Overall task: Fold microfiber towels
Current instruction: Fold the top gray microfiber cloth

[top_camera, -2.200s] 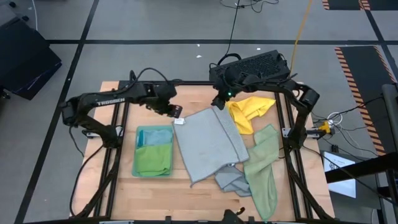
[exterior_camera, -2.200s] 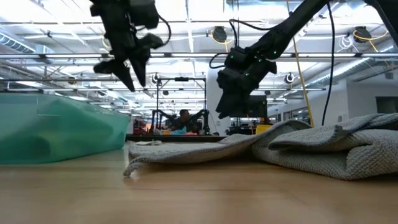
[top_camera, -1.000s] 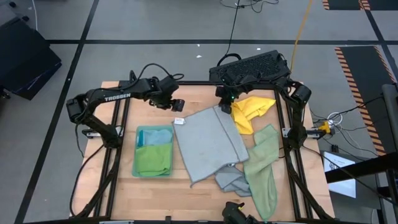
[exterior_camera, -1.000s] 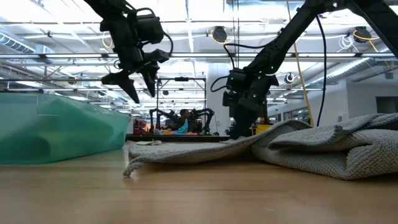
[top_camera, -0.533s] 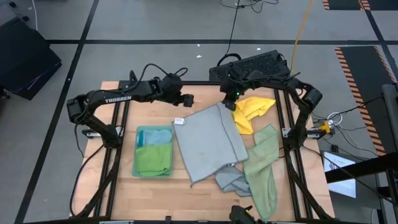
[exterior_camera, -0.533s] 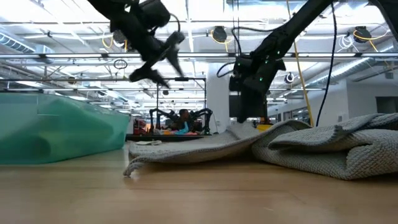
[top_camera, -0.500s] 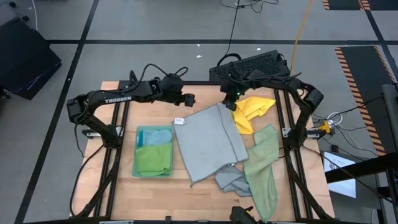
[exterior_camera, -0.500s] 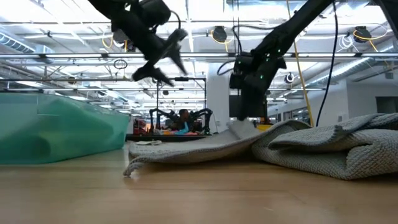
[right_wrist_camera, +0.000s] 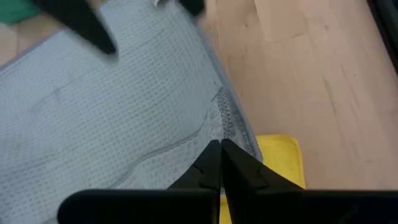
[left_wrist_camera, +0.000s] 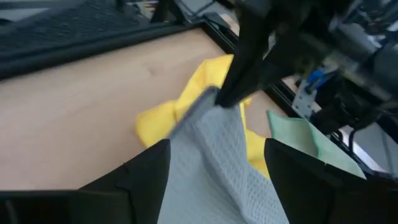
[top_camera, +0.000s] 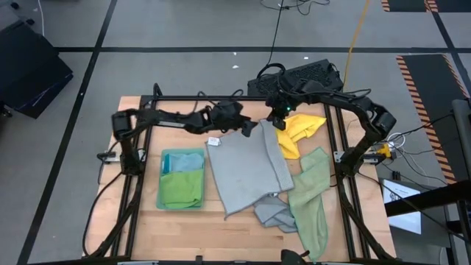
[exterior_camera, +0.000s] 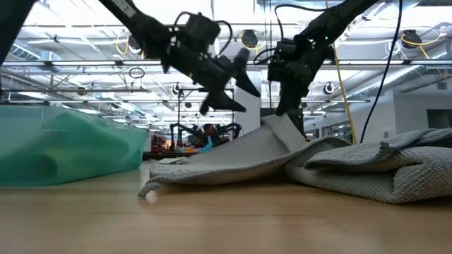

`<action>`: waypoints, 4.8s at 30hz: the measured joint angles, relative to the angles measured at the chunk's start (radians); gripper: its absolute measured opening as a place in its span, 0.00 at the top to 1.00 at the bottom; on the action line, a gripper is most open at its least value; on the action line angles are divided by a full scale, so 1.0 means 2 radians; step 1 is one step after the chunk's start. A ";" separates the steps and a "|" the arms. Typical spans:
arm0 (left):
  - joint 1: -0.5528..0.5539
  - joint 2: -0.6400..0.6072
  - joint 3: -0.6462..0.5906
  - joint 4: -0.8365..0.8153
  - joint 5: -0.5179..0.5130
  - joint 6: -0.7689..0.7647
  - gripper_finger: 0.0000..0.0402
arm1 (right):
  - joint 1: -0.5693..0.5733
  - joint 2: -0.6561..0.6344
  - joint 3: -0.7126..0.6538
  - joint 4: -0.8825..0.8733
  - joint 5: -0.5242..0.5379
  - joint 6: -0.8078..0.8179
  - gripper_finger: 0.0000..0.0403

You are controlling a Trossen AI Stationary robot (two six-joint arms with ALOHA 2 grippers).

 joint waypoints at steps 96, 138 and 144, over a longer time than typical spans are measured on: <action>0.067 0.087 0.033 0.193 0.080 -0.322 0.99 | 0.153 -0.131 -0.191 0.225 0.271 0.338 0.70; 0.080 0.085 0.033 0.280 0.113 -0.235 0.91 | 0.118 -0.113 -0.247 0.418 0.253 0.405 0.97; 0.088 0.032 0.033 0.199 0.143 -0.066 0.61 | 0.087 -0.113 -0.247 0.407 0.186 0.421 0.99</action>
